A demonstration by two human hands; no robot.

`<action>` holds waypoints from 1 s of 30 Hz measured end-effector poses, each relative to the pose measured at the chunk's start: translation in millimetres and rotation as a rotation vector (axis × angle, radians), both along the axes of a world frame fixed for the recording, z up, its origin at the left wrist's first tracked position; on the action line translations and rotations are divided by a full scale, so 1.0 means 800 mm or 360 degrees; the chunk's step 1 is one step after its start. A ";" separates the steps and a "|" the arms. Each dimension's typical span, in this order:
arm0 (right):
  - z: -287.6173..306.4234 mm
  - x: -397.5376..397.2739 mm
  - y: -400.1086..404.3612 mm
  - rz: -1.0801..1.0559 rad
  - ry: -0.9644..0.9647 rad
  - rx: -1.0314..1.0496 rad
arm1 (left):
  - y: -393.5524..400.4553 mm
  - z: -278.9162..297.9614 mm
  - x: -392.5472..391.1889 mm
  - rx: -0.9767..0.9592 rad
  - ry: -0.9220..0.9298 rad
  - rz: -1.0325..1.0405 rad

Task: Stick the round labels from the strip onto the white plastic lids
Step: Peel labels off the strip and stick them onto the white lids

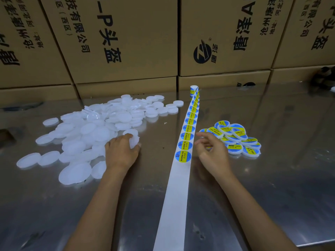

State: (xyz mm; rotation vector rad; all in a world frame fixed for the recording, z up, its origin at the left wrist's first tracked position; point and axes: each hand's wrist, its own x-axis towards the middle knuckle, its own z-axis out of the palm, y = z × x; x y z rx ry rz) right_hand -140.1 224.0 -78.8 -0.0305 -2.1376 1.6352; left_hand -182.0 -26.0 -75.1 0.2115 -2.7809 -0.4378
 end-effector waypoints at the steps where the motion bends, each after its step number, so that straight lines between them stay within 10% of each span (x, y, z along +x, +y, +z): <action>1: -0.002 0.001 -0.003 0.0058 -0.0004 0.0124 | -0.001 0.000 0.000 -0.0001 0.0038 -0.0017; 14: -0.016 -0.002 -0.003 0.0246 -0.0173 0.1016 | 0.022 0.022 0.011 0.0833 0.0499 -0.0170; 23: -0.012 0.003 -0.002 0.0303 -0.0199 0.1002 | 0.053 0.032 0.018 0.2091 0.0081 -0.0400; 30: -0.001 0.010 -0.003 0.0450 -0.0237 0.1021 | 0.082 0.023 0.025 0.2192 -0.0102 -0.0580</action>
